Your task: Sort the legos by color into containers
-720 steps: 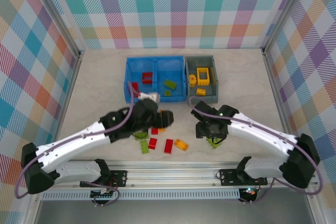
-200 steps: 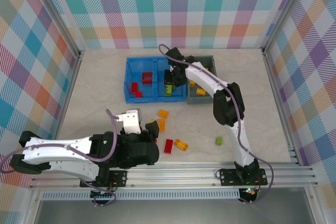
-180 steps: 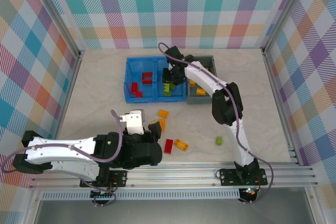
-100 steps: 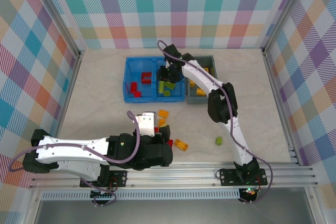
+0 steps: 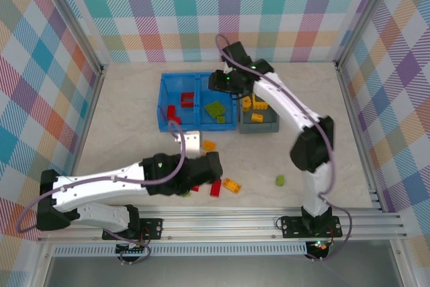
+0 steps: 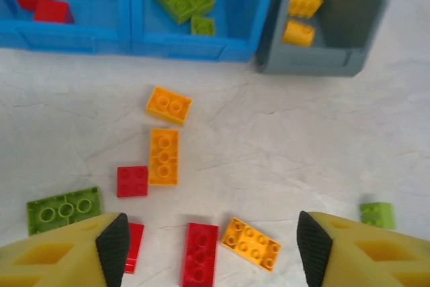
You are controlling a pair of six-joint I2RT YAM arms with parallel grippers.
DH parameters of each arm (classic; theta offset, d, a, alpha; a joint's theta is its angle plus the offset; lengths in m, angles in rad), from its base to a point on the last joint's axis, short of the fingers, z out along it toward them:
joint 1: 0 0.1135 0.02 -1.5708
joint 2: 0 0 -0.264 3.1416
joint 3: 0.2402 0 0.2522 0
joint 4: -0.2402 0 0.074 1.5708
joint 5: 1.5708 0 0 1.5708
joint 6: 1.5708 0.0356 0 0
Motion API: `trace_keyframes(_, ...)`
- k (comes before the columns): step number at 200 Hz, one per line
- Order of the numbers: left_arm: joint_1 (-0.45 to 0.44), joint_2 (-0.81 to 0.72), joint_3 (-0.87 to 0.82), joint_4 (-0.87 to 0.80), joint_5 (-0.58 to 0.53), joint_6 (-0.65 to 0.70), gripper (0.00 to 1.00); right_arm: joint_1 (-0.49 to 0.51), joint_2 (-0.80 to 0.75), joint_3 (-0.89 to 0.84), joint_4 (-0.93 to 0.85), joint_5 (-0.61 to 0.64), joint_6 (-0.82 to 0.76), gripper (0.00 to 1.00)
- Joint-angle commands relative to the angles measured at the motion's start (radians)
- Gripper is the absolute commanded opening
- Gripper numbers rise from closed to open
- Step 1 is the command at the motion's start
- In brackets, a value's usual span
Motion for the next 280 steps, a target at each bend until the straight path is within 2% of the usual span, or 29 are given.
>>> trace_keyframes(1, 0.159, 0.024, -0.039, 0.104, 0.326, 0.189, 0.76, 0.027, -0.238, -0.229, 0.084, 0.061, -0.026, 0.54)
trace_keyframes(19, 0.286, 0.075, -0.051, 0.155, 0.440, 0.332, 0.84, 0.060, -0.452, -0.500, 0.164, 0.062, -0.018, 0.59)
trace_keyframes(35, 0.392, 0.147, -0.057, 0.199, 0.554, 0.462, 0.86, 0.105, -0.648, -0.731, 0.232, 0.041, -0.009, 0.64)
trace_keyframes(47, 0.436, 0.206, -0.057, 0.233, 0.624, 0.569, 0.88, 0.143, -0.788, -0.887, 0.287, -0.004, -0.005, 0.68)
trace_keyframes(68, 0.468, 0.331, -0.007, 0.213, 0.628, 0.726, 0.90, 0.218, -1.005, -1.099, 0.341, -0.063, 0.024, 0.73)
trace_keyframes(103, 0.505, 0.446, 0.003, 0.274, 0.593, 0.817, 0.90, 0.310, -1.218, -1.265, 0.315, -0.063, 0.102, 0.78)
trace_keyframes(132, 0.516, 0.520, 0.014, 0.320, 0.547, 0.835, 0.91, 0.318, -1.263, -1.264, 0.248, -0.039, 0.117, 0.78)
trace_keyframes(162, 0.522, 0.569, 0.039, 0.354, 0.508, 0.835, 0.91, 0.319, -1.224, -1.230, 0.243, -0.042, 0.103, 0.78)
trace_keyframes(199, 0.540, 0.629, 0.062, 0.395, 0.497, 0.838, 0.86, 0.320, -1.184, -1.225, 0.284, -0.061, 0.107, 0.77)
trace_keyframes(229, 0.543, 0.659, 0.081, 0.399, 0.499, 0.845, 0.70, 0.321, -1.183, -1.228, 0.284, -0.058, 0.113, 0.77)
trace_keyframes(260, 0.543, 0.646, 0.067, 0.416, 0.498, 0.840, 0.47, 0.320, -1.193, -1.224, 0.263, -0.047, 0.112, 0.76)
trace_keyframes(280, 0.533, 0.590, 0.048, 0.416, 0.500, 0.822, 0.44, 0.321, -1.202, -1.204, 0.229, -0.002, 0.108, 0.76)
